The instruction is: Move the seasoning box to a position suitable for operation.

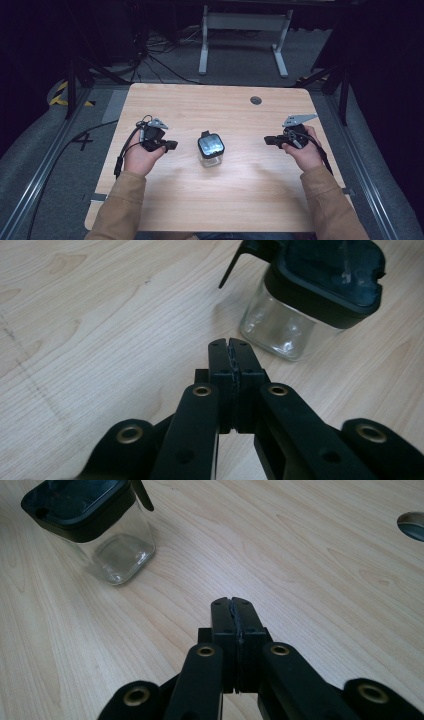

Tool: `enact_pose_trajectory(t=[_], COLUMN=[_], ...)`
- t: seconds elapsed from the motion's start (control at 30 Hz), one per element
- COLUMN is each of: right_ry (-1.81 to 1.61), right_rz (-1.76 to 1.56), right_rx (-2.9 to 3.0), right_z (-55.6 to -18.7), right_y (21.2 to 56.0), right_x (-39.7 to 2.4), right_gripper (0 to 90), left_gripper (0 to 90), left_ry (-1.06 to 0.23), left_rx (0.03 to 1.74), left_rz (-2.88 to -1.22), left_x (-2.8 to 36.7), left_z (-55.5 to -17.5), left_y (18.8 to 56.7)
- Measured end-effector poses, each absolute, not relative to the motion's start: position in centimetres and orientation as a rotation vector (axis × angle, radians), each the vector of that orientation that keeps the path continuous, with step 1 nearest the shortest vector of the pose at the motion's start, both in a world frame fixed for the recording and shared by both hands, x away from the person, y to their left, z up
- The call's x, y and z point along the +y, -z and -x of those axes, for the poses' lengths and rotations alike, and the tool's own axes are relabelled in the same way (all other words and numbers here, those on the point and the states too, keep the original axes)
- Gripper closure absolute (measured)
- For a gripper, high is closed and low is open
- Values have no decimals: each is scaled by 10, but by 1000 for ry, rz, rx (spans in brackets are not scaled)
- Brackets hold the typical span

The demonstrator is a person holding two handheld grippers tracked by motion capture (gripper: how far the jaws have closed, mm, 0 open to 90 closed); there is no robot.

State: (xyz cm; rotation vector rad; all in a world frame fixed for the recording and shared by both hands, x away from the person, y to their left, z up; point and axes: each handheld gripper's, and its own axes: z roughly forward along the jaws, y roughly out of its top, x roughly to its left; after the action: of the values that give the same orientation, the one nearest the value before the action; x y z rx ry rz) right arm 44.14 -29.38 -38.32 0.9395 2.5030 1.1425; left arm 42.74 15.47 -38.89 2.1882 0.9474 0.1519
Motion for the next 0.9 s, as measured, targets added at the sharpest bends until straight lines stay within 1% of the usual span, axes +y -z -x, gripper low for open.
enact_pose_trajectory(t=[0.2, 0.23, 0.33, 0.6, 0.67, 0.9], right_ry=[-1158, -1161, -1158, -1166, -1167, -1153], right_rz=[-939, -939, -937, -951, -948, -956], right_rx=[2488, 2486, 2487, 2495, 2496, 2504], right_z=[-437, -437, -435, -431, -431, -428], right_y=[380, 380, 380, 384, 384, 388], right_x=[-297, -297, -298, -300, -300, -302], right_gripper=[900, 900, 900, 900, 900, 900], left_gripper=[898, 898, 898, 898, 898, 897], left_ry=[-129, -108, -114, -55, -57, -85], left_rx=[900, 896, 872, 831, 823, 899], left_rz=[-2193, -2207, -2225, -2217, -2231, -2235], left_x=[141, 136, 131, 118, 117, 104], left_z=[-425, -425, -426, -433, -434, -442], left_y=[385, 384, 384, 392, 393, 400])
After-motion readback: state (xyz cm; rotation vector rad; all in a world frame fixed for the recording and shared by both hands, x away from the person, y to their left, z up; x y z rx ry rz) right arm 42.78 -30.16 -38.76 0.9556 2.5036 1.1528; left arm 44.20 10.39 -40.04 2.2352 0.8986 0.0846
